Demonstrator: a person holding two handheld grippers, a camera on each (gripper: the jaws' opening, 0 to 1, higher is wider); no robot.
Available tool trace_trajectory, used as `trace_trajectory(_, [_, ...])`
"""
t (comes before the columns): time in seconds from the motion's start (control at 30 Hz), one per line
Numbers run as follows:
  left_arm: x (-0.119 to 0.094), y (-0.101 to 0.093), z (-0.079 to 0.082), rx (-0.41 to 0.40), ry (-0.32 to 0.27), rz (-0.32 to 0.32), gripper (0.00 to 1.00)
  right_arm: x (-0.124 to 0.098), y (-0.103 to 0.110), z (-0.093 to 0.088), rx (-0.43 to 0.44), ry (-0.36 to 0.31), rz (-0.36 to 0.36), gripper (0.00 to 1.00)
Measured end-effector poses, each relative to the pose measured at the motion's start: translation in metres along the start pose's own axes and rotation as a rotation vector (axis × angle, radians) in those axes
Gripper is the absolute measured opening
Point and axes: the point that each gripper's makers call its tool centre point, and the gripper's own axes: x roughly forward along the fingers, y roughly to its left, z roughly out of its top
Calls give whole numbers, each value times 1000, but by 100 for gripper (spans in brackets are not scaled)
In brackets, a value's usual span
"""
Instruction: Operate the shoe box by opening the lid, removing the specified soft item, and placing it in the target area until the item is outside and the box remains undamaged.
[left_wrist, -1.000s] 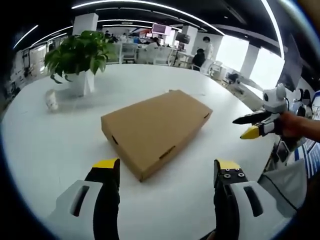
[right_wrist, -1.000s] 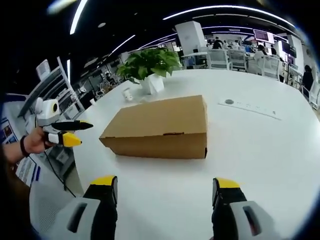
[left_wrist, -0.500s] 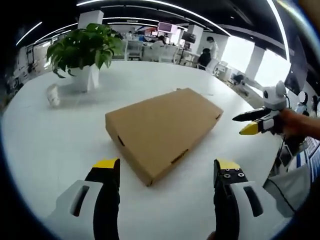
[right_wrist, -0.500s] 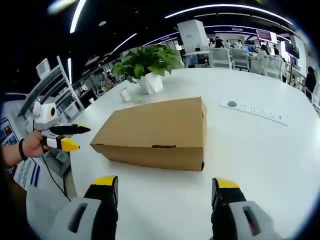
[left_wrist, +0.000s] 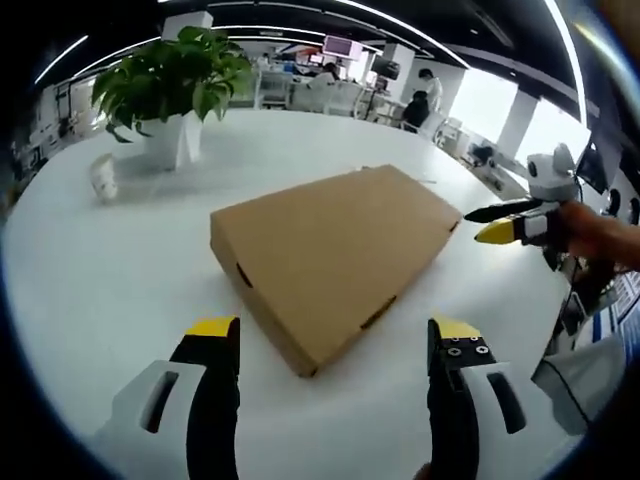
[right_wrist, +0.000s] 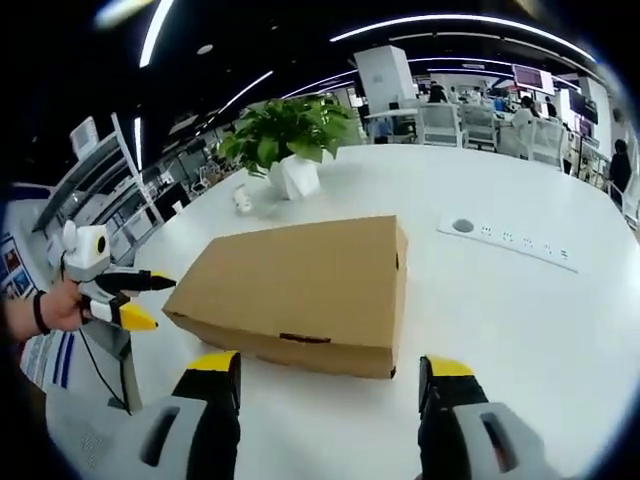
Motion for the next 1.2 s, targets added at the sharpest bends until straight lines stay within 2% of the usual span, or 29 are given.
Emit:
trace_trajectory(0.23, [12,3,-1,-15,15,-2,76,15,0,13,0,4,19,71])
trace_trajectory(0.53, [25,6,0,-17,27,-8,76,35,7,13,-30,44,31,71])
trace_trajectory(0.6, [27,5,0,-39,27,-19,75,37,7,16,-27,44,35,71])
trace_trajectory(0.73, [31,6,0,-27,42,-15,73,45,1,11,-33,72,7,68])
trace_trajectory(0.8, [31,8,1,-36,41,-19,73,46,1,10,-2,75,11,70])
trace_trajectory(0.9, [31,10,0,-54,41,-36,72,46,2,10,0,75,5,70])
trace_trajectory(1.0, [33,7,0,-43,53,-46,71,46,3,10,4,65,-5,70])
trace_trajectory(1.07, [34,7,-3,-5,76,-41,71,47,3,10,6,58,-11,70])
trace_trajectory(1.2, [35,8,-4,27,85,-39,70,45,5,8,14,58,-21,70])
